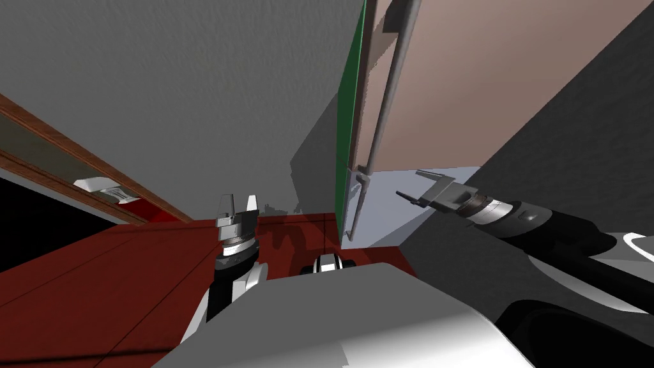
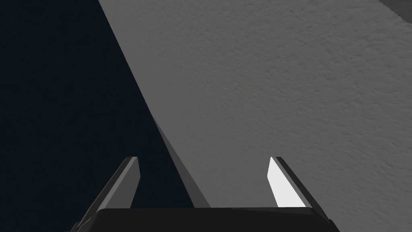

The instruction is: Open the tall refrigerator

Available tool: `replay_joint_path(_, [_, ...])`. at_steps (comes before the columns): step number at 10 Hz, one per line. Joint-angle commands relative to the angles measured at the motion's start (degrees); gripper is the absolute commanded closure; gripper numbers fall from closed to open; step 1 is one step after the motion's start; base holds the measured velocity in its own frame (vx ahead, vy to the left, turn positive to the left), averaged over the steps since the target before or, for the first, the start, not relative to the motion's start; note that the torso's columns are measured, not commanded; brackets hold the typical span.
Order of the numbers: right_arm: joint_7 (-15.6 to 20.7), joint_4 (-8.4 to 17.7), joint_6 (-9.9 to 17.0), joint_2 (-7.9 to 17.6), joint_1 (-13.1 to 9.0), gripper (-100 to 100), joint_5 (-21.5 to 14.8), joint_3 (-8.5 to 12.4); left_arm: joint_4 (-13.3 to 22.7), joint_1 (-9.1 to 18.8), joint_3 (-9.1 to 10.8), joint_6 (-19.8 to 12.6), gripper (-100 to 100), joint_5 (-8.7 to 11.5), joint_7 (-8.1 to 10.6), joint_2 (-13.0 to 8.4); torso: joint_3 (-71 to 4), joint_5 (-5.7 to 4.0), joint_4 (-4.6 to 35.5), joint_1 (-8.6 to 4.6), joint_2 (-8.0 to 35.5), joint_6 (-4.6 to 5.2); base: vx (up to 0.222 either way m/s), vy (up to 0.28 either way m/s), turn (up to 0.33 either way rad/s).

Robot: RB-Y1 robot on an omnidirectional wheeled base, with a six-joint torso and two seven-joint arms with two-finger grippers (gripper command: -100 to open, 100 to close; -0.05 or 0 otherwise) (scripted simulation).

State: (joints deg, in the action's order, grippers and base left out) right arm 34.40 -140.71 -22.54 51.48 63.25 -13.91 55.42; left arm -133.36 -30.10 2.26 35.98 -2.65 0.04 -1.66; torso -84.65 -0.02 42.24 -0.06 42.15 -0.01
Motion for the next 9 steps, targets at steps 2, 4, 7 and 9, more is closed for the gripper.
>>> replay_joint_path(2, [-1.3, 1.0, 3.4, 1.4, 2.0, -100, 0.1, 3.1, 0.0, 0.0, 0.00, 0.0, 0, 0.0, 0.00, 0.0, 0.2, 0.05, 0.1, 0.15, 0.3, 0.02, 0.127, 0.207, -0.069])
replay_joint_path(4, [-2.1, 2.0, 5.4, 2.4, 3.4, -100, 0.2, 5.2, 0.0, 0.0, -0.01, 0.0, 0, 0.0, 0.00, 0.0, 0.1, 0.04, 0.1, 0.12, 0.2, 0.01, 0.146, 0.222, -0.075])
replay_joint_path(7, [-3.1, 3.0, 8.0, 3.6, 5.2, -100, 0.3, 7.9, 0.0, 0.0, 0.00, 0.0, 0, 0.0, 0.00, 0.0, -0.3, 0.16, -0.1, 0.33, -0.4, -0.48, 0.150, 0.211, -0.096])
replay_joint_path(9, [-2.8, 3.6, 7.5, 2.7, 5.4, -100, 0.1, 7.3, 0.0, 0.0, 0.01, 0.0, 0, 0.0, 0.00, 0.0, -0.6, 0.37, -0.2, 0.63, -0.6, -0.72, 0.003, 0.032, -0.075])
